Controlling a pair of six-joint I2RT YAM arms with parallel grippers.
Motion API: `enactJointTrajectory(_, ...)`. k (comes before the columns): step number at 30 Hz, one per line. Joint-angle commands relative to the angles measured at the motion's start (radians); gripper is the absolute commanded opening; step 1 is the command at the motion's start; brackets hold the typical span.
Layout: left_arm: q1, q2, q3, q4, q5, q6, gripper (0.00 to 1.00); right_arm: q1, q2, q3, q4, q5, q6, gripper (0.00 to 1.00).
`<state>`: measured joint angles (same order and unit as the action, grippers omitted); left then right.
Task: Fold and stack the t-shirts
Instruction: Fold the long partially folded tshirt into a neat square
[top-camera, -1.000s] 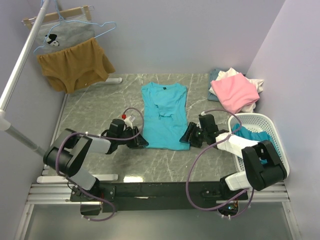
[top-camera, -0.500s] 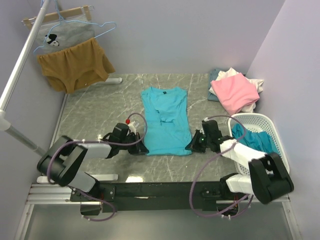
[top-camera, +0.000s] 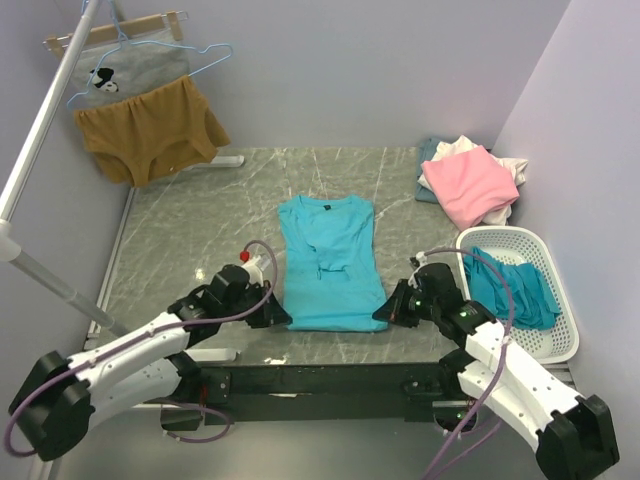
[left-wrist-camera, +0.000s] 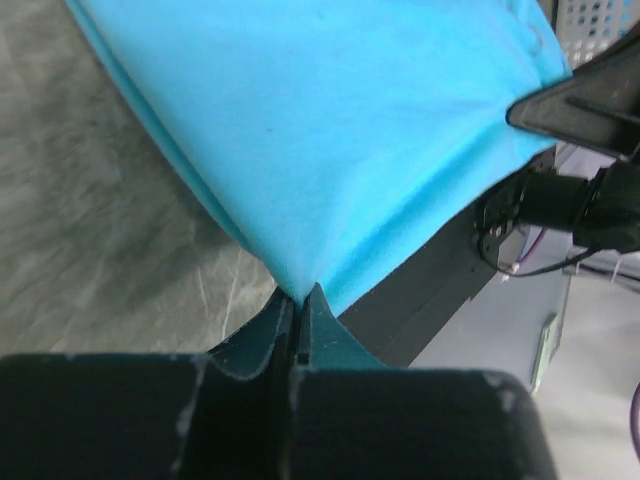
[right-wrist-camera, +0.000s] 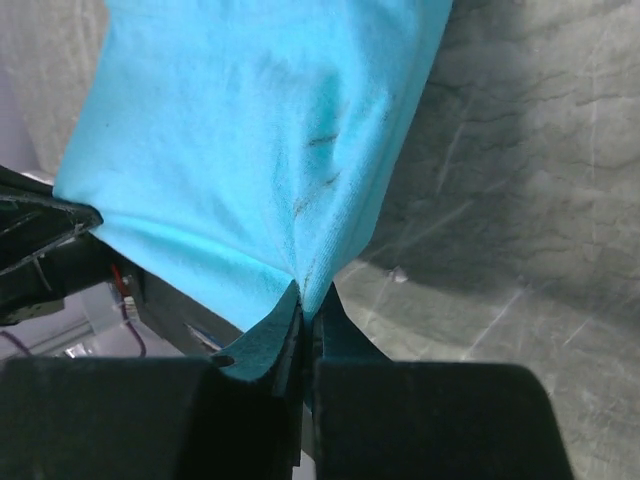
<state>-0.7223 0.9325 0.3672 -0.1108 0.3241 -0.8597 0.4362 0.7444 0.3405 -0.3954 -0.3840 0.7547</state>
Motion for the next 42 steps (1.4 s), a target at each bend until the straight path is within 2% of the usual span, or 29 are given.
enactJointTrajectory(1,-0.003,-0.046,0.099,-0.139,-0.143,-0.018,0.01,0.004,0.012,0.093,-0.03,0.022,-0.008,0.01)
enactJointTrajectory(8,0.01,0.169,0.306,-0.116,-0.261,0.091,0.01,0.003,0.272,0.373,0.009,0.164,-0.129,0.0)
enactJointTrajectory(12,0.09,0.325,0.384,-0.044,-0.229,0.154,0.01,-0.02,0.461,0.509,0.039,0.224,-0.187,0.0)
enactJointTrajectory(16,0.191,0.454,0.478,-0.006,-0.188,0.22,0.01,-0.05,0.636,0.665,0.055,0.208,-0.229,0.0)
enactJointTrajectory(20,0.268,0.604,0.648,0.005,-0.166,0.289,0.01,-0.088,0.808,0.794,0.066,0.165,-0.259,0.0)
enactJointTrajectory(27,0.343,0.92,0.93,0.01,-0.062,0.323,0.01,-0.169,1.124,1.09,0.017,0.091,-0.293,0.0)
enactJointTrajectory(32,0.397,1.055,1.096,-0.021,-0.023,0.34,0.01,-0.211,1.317,1.313,-0.04,0.051,-0.305,0.0)
enactJointTrajectory(33,0.405,1.087,1.111,-0.017,-0.019,0.34,0.01,-0.223,1.346,1.342,-0.045,0.042,-0.304,0.02)
enactJointTrajectory(34,0.42,1.101,1.137,-0.015,-0.017,0.338,0.01,-0.226,1.377,1.4,-0.049,0.031,-0.301,0.07)
enactJointTrajectory(35,0.426,1.117,1.15,-0.009,-0.007,0.34,0.01,-0.232,1.439,1.436,-0.059,0.021,-0.302,0.34)
enactJointTrajectory(37,0.445,1.152,1.183,-0.013,0.001,0.344,0.49,-0.243,1.498,1.555,-0.117,0.023,-0.319,0.57)
enactJointTrajectory(38,0.449,1.157,1.187,-0.01,-0.008,0.347,0.65,-0.244,1.518,1.565,-0.1,0.042,-0.324,0.69)
enactJointTrajectory(39,0.454,1.151,1.184,0.015,-0.022,0.349,0.77,-0.251,1.518,1.58,-0.076,0.062,-0.324,0.72)
enactJointTrajectory(40,0.465,1.143,1.173,0.028,-0.031,0.347,0.96,-0.255,1.517,1.588,-0.072,0.091,-0.336,0.75)
enactJointTrajectory(42,0.477,1.108,1.165,0.051,-0.046,0.356,0.99,-0.266,1.465,1.548,-0.013,0.118,-0.339,0.76)
